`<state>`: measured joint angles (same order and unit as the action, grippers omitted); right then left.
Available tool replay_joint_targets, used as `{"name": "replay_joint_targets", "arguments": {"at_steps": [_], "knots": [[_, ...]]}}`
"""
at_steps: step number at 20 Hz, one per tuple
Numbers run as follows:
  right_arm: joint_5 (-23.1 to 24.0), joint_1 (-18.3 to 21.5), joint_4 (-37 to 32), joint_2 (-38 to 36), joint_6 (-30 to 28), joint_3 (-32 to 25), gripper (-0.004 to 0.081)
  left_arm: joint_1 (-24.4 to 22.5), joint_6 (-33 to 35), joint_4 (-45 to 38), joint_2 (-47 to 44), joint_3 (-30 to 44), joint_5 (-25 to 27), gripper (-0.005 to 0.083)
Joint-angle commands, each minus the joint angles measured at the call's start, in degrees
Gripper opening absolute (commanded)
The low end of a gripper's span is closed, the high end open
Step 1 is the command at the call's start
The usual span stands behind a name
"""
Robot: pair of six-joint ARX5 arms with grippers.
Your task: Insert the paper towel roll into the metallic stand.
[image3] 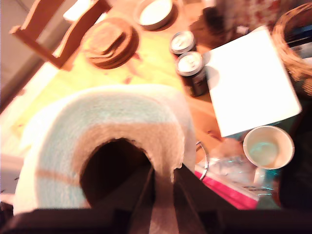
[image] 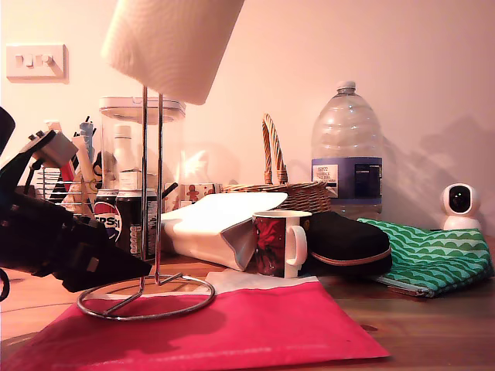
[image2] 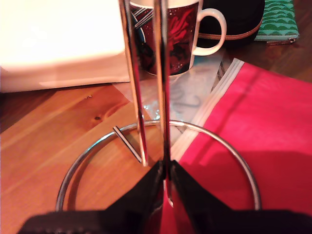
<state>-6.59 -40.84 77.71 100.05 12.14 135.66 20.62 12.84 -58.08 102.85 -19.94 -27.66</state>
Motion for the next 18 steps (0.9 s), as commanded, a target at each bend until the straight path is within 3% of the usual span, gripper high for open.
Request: {"name": "replay_joint_targets", "arguments": {"at_steps": [1, 6, 11, 18], "knots": [[1.4, -1.2, 0.3, 4.0, 0.0, -1.4, -0.0013, 0.8, 0.7, 2.4, 1.5, 1.4, -0.6, -0.0023], [2.7, -1.9, 0.7, 3.4, -0.8, -0.5, -0.0013, 0.8, 2.2, 3.7, 1.5, 1.4, -0.6, -0.0023], [2.7, -1.9, 0.7, 3.0, -3.0, 5.2, -0.0013, 0.9, 5.2, 5.6, 1.5, 1.4, -0.6, -0.0023], [2.4, -1.9, 0.4, 3.0, -4.5, 5.9, -0.0013, 4.8, 9.7, 8.3, 1.5, 1.0, -1.0, -0.0023]]}}
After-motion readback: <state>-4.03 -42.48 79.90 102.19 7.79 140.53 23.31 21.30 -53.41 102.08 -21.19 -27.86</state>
